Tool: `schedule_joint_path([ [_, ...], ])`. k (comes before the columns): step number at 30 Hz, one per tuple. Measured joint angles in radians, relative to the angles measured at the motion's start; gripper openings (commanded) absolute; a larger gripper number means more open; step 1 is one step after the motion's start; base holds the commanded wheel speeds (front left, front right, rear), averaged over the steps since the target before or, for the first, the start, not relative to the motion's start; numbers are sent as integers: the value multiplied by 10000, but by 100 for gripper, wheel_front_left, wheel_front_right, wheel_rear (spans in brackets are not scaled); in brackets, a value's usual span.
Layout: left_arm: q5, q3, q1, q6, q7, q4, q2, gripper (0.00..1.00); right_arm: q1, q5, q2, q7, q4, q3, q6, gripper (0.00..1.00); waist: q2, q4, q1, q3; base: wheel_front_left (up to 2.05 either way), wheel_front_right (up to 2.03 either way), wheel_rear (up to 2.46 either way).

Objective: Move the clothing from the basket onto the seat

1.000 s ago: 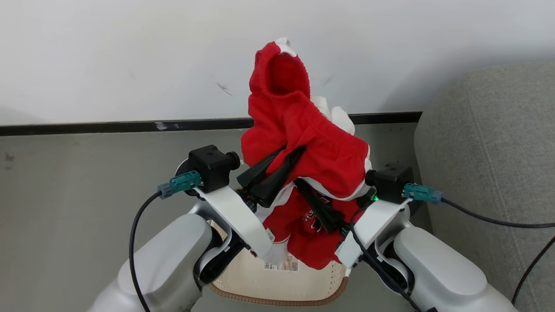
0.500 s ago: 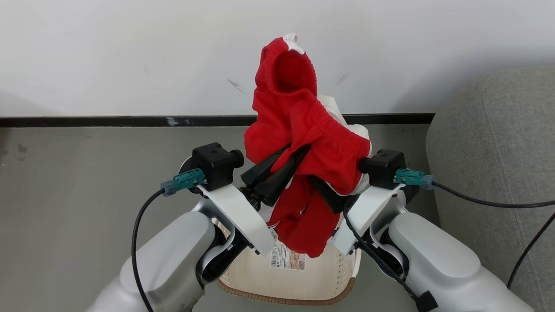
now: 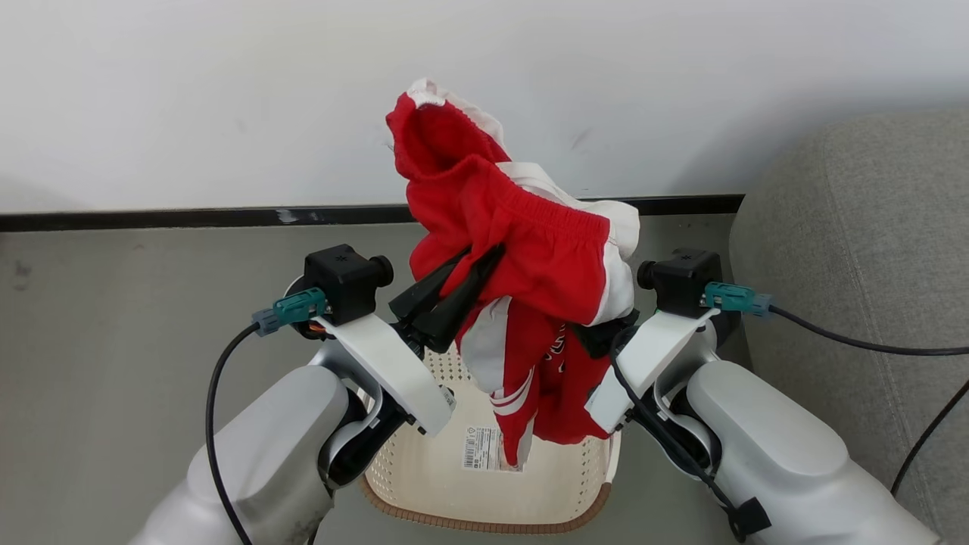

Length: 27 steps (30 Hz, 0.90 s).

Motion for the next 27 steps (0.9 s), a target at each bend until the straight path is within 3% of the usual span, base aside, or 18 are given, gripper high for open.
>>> schedule_joint_path([
  [4, -2, 12, 14, 0, 0, 105, 4, 0, 32, 2, -77, 0, -40, -127, 0, 0, 0, -83, 0, -5, 0, 0, 0],
  [5, -4, 15, 16, 0, 0, 123, 4, 13, 33, 2, -92, 0, -46, -138, 0, 0, 0, -102, 0, -7, 0, 0, 0],
  [7, -13, 27, 17, 2, 0, 148, 4, 49, 35, 2, -111, 0, -58, -157, 0, 0, 0, -134, 0, -14, 0, 0, 0],
  [8, -13, 42, 19, 2, -2, 165, 13, 89, 36, 2, -140, 0, -58, -178, 0, 0, 0, -148, 0, -18, 0, 0, 0],
  [9, -15, 61, 20, 2, -6, 182, 27, 100, 37, 2, -182, 0, -56, -201, -2, 0, 0, -162, 0, -24, 0, 0, 0],
  [27, 157, 90, 276, 2, -326, 211, 499, 100, 428, -196, -614, 0, -570, -940, -2, 0, 0, -320, 0, -248, 0, 0, 0],
])
